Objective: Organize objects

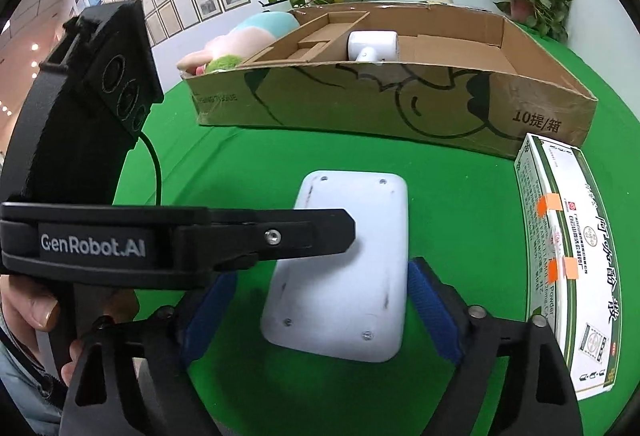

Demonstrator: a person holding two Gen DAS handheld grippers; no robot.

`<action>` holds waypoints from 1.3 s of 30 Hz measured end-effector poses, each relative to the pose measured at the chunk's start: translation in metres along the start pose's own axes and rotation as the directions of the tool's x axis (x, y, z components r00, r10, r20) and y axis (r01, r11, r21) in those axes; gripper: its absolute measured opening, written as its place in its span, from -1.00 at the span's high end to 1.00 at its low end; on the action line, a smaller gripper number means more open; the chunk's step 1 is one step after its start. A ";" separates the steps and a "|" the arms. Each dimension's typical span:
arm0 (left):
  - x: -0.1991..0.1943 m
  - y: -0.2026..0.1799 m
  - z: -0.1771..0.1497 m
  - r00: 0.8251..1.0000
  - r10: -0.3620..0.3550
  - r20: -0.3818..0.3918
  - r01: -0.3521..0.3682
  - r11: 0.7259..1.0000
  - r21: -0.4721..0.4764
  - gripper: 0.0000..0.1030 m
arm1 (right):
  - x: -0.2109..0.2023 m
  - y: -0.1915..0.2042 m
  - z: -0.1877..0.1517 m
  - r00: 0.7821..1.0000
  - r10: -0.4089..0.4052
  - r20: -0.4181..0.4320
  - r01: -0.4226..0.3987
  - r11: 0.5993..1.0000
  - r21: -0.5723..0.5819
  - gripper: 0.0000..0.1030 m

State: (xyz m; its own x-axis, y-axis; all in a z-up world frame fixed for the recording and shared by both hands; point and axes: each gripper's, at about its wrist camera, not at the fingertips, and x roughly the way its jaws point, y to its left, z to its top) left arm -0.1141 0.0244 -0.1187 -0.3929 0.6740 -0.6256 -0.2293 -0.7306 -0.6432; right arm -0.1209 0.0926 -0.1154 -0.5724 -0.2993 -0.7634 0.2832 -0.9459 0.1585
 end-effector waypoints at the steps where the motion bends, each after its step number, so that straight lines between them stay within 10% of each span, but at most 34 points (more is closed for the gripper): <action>1: -0.001 0.001 -0.001 1.000 -0.001 -0.002 0.001 1.000 -0.004 0.24 | 0.000 0.001 -0.001 1.000 -0.006 -0.002 0.006 1.000 0.000 -0.64; 10: -0.013 0.005 -0.011 1.000 0.010 -0.011 -0.010 1.000 -0.007 0.37 | -0.003 0.002 -0.011 0.999 -0.037 -0.020 0.037 0.999 -0.019 -0.65; 14: -0.011 0.008 -0.010 1.000 -0.002 -0.004 0.002 1.000 -0.022 0.40 | 0.005 -0.002 -0.008 0.995 -0.102 -0.016 0.102 0.995 -0.010 -0.26; 39: -0.037 -0.032 -0.002 0.997 0.022 0.068 -0.028 0.995 0.099 0.57 | -0.030 -0.010 -0.008 0.992 -0.093 0.082 0.087 0.994 0.070 -0.22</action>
State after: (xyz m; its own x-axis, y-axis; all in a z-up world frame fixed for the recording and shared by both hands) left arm -0.0908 0.0230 -0.0760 -0.4574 0.6491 -0.6078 -0.3047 -0.7566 -0.5786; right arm -0.1009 0.1120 -0.0991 -0.6577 -0.2195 -0.7206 0.1773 -0.9748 0.1351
